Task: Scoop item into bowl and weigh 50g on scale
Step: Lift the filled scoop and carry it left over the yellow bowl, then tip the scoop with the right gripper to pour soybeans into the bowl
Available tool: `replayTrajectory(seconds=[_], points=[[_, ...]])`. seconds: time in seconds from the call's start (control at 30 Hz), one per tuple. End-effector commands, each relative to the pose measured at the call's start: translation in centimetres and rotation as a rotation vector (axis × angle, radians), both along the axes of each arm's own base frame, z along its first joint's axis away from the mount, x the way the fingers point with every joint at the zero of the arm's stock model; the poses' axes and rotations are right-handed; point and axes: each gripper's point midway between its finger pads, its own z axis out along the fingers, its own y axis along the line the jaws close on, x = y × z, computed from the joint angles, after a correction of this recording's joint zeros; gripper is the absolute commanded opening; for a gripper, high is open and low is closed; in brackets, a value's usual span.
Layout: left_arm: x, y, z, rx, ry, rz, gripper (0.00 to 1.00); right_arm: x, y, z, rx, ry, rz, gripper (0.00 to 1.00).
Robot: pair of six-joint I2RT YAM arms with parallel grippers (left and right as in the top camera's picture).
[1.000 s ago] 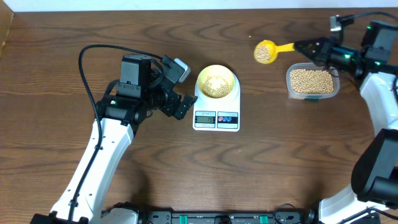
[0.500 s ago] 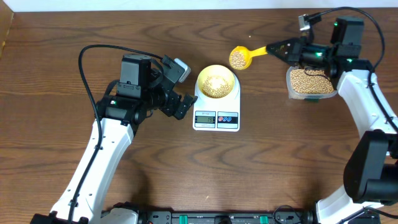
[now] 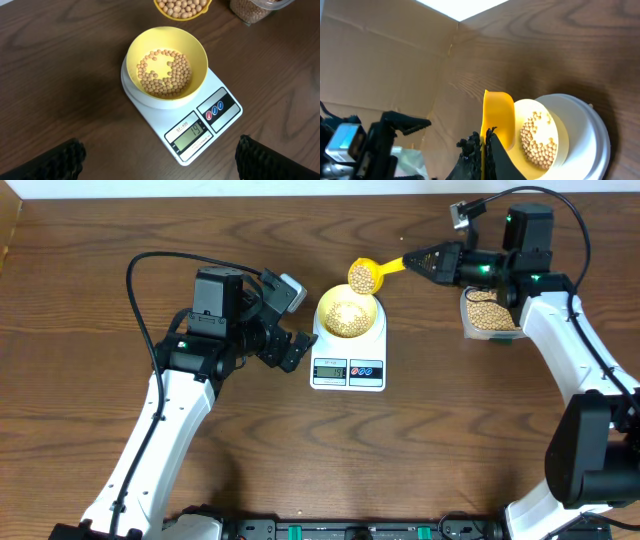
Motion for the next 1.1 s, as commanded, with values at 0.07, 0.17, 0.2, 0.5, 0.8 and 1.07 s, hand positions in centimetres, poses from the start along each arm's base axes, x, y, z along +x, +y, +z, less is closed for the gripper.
replayTrajectory(seconds=[0.07, 0.17, 0.2, 0.5, 0.8, 1.07], points=[[-0.1, -0.2, 0.8, -0.003, -0.029, -0.019, 0.98, -0.2, 0.9, -0.7, -0.076, -0.157, 0.076, 0.01], [-0.1, -0.2, 0.8, -0.003, -0.029, -0.019, 0.98, -0.3, 1.2, -0.7, -0.106, -0.233, 0.11, 0.01], [-0.1, -0.2, 0.8, -0.003, -0.029, -0.019, 0.98, -0.4, 1.4, -0.7, -0.113, -0.251, 0.119, 0.01], [-0.1, -0.2, 0.8, -0.003, -0.029, -0.019, 0.98, -0.6, 2.6, -1.0, -0.2, -0.422, 0.19, 0.01], [-0.1, -0.2, 0.8, -0.003, -0.029, -0.019, 0.98, -0.9, 3.2, -1.1, -0.247, -0.545, 0.246, 0.01], [-0.1, -0.2, 0.8, -0.003, -0.029, -0.019, 0.98, -0.9, 3.3, -1.1, -0.273, -0.612, 0.27, 0.01]])
